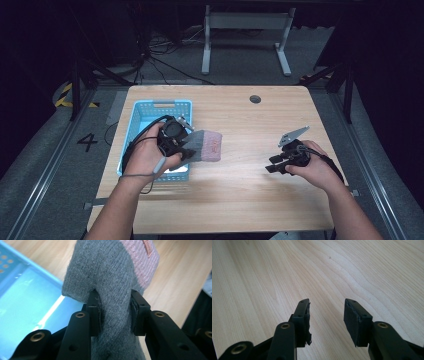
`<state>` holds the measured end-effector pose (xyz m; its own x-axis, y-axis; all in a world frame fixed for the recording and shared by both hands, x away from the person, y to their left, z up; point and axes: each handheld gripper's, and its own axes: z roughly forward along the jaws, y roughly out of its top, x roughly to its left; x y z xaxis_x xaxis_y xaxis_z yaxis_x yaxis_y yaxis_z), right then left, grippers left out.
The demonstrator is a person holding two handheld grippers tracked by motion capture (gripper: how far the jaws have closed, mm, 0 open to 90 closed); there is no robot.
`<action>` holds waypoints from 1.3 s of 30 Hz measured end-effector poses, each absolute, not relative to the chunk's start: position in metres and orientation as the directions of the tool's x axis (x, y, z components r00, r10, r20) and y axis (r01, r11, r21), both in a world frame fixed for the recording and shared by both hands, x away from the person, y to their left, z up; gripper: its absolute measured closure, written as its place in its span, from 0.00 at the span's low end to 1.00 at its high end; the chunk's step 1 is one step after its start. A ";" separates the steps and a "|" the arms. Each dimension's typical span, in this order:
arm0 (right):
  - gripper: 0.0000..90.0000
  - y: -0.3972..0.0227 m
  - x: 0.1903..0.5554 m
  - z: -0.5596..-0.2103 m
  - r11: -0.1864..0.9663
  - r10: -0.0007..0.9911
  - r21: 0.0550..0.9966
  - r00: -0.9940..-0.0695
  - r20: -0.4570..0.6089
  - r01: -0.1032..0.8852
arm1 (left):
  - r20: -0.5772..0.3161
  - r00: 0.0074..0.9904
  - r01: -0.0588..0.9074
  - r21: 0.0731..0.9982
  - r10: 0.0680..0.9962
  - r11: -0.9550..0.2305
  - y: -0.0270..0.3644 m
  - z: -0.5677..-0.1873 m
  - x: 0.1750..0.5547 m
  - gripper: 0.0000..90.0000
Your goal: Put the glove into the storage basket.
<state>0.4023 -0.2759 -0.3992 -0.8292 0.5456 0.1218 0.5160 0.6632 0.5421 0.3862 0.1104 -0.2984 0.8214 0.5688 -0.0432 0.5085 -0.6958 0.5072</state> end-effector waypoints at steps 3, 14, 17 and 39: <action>0.63 -0.277 0.402 -0.400 0.664 0.544 0.543 -0.830 0.121 0.514 | -0.040 0.794 0.539 0.508 0.606 -0.672 0.120 -0.298 0.390 0.74; 0.63 -0.279 0.399 -0.402 0.656 0.556 0.537 -0.821 0.129 0.529 | -0.049 0.753 0.580 0.521 0.656 -0.626 0.154 -0.304 0.410 0.74; 0.63 -0.279 0.400 -0.402 0.657 0.557 0.536 -0.821 0.129 0.530 | -0.041 0.743 0.588 0.518 0.668 -0.621 0.163 -0.306 0.416 0.74; 0.62 -0.282 0.394 -0.407 0.650 0.579 0.520 -0.804 0.135 0.555 | -0.065 0.739 0.608 0.493 0.670 -0.622 0.206 -0.337 0.443 0.74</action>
<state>0.3935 -0.2824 -0.4071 -0.8043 0.5787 0.1349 0.5547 0.6496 0.5199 0.4431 0.2058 -0.3371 0.7392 0.6704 -0.0654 0.6081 -0.6224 0.4928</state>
